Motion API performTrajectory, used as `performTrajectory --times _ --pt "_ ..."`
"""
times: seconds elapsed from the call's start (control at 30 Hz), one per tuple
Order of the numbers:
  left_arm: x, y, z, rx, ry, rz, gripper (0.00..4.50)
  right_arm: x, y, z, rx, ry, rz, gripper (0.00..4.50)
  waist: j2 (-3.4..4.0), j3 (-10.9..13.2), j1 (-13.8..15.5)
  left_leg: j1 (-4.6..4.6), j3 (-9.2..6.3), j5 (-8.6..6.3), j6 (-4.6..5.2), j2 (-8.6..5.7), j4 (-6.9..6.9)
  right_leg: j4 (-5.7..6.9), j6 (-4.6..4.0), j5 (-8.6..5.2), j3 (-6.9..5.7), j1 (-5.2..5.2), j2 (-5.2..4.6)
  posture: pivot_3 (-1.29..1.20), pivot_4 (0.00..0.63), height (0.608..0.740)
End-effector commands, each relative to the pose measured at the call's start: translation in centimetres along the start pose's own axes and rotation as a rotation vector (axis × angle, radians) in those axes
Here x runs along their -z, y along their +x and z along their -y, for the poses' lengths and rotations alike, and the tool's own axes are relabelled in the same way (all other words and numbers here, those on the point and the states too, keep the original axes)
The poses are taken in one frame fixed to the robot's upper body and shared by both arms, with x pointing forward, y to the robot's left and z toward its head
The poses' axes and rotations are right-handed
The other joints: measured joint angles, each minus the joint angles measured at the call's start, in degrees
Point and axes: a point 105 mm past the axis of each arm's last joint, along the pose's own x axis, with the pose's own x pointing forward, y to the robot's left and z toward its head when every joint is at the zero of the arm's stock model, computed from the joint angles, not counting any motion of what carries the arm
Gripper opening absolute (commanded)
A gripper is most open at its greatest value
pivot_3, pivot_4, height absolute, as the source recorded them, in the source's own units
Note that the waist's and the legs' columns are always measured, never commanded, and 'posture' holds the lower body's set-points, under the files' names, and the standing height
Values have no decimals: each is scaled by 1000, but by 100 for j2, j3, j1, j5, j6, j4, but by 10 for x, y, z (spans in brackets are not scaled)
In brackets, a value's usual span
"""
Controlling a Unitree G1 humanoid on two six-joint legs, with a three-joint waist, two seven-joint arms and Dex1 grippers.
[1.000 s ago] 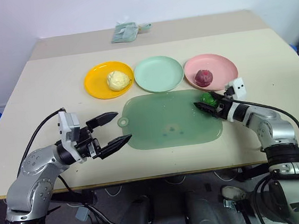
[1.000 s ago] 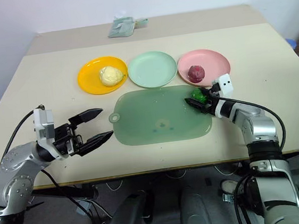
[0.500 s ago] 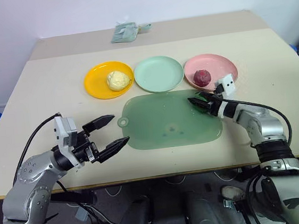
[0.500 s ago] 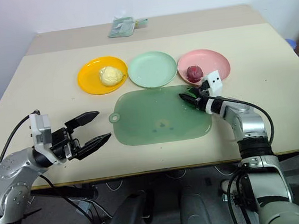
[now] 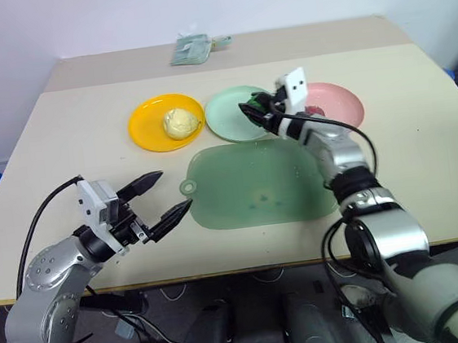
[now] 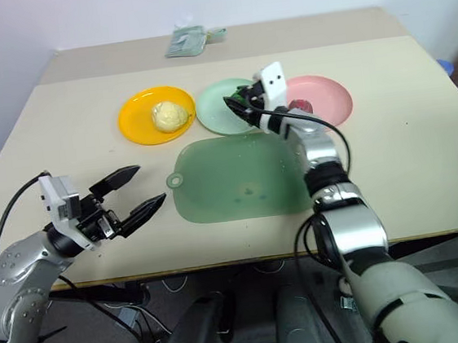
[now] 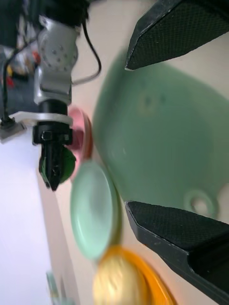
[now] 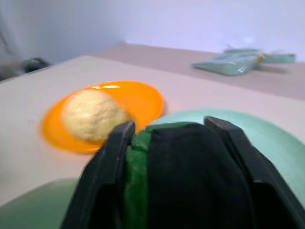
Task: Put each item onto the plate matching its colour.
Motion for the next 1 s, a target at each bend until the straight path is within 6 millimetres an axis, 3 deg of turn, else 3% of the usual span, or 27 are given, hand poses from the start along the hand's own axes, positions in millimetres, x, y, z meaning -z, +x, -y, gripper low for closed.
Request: performTrajectory --times 0.03,0.13,0.23,0.3,0.33,0.63,0.8,1.0 --pt "-11 -5 -5 -90 106 4 4500 -12 14 -1 61 -27 28 2159 1 0 -12 0 0 0 -1 0 -2 0 0 0 0 -1 1 0 150 740" --pt "-10 -9 -11 -182 159 -27 4500 -13 21 -4 96 -42 11 2159 1 1 -33 0 0 4 -6 1 -7 2 -1 0 2 -4 4 0 150 740" --pt "-15 -13 -18 -294 219 -5 4500 -16 25 -4 138 -57 1 3121 2 1 -31 0 -2 6 -10 2 -11 4 -2 0 3 -7 7 0 150 740" --pt "-19 -14 -19 -340 239 14 4500 -20 25 1 176 -88 7 4127 2 1 -29 0 -4 7 -11 2 -12 4 -2 0 3 -8 8 0 150 740" --pt "-20 -15 -19 -357 232 20 4500 -23 25 4 196 -104 17 4415 2 1 -29 0 -4 7 -12 2 -12 4 -3 1 3 -8 9 0 150 740" --pt "-19 -9 -19 -318 201 22 4500 -50 4 16 60 -130 160 4415 2 1 -11 0 -6 9 -13 4 -15 3 -3 1 2 -6 12 0 150 740" --pt "-18 4 -31 -303 165 30 4500 -53 -43 22 -33 -194 236 4415 1 -2 25 2 -14 8 -13 5 -15 3 -3 1 0 -1 14 0 150 740" --pt "-18 6 -37 -277 131 31 4500 -44 -136 24 39 -231 126 4415 5 0 25 -6 -8 -4 8 4 -13 6 -2 1 3 -12 9 0 150 740"
